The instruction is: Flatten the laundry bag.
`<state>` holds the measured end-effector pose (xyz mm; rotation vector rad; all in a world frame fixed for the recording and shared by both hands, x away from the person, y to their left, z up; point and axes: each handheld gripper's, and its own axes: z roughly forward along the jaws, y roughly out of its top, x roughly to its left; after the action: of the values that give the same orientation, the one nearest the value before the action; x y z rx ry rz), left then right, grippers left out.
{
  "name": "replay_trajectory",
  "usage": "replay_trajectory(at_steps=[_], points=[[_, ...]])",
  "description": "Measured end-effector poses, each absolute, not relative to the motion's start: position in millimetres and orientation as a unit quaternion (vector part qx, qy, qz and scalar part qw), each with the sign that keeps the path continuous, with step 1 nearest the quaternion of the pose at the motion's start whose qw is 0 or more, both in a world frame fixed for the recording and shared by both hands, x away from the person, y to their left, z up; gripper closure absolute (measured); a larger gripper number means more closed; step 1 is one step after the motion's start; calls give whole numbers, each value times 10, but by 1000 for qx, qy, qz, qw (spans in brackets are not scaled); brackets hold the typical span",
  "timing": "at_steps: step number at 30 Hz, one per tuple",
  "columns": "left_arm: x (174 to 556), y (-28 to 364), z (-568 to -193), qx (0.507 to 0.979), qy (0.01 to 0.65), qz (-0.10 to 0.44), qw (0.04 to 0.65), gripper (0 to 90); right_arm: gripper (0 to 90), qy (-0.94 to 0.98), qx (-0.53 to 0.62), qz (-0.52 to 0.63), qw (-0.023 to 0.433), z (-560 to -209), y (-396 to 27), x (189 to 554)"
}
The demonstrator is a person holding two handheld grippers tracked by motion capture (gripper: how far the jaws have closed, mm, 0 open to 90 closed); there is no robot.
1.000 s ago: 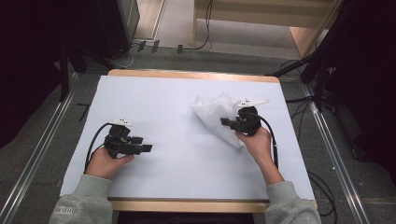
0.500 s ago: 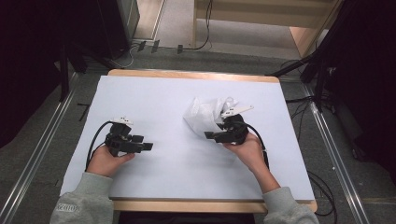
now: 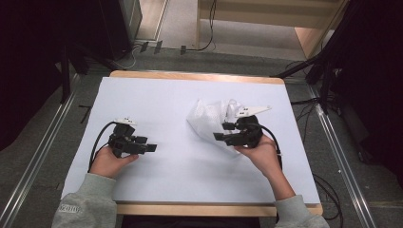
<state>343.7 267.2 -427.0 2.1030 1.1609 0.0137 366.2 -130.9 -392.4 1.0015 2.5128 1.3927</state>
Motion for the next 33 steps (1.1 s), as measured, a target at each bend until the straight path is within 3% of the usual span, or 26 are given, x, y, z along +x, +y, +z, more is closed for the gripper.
replay_trajectory(at_steps=[2, 3, 4, 6, 7, 10, 17, 33], points=[[3437, 2668, -4269, 816, 451, 6, 362, 381, 556, 815, 334, 469, 57, -3828, -1466, 3680], [3437, 2668, -4270, 816, 451, 6, 361, 381, 556, 815, 334, 469, 57, -3828, -1466, 3680], [3436, 2669, -4270, 816, 451, 6, 361, 381, 691, 807, 344, 475, 63, -3789, -1562, 3703], [3430, 2677, -4268, 816, 452, 6, 361, 382, 790, 800, 355, 479, 72, -3783, -1635, 3744], [3430, 2677, -4268, 816, 452, 6, 361, 383, 790, 800, 355, 479, 72, -3783, -1635, 3744], [3415, 2684, -4271, 816, 454, 8, 359, 385, 900, 794, 384, 463, 88, -3876, -1647, 3909], [3369, 2742, -4262, 811, 462, 13, 359, 397, 900, 802, 388, 448, 73, -4061, -1319, 4097], [3370, 2750, -4235, 804, 466, 17, 369, 406, 900, 851, 316, 417, 44, -4320, -662, 3777]])
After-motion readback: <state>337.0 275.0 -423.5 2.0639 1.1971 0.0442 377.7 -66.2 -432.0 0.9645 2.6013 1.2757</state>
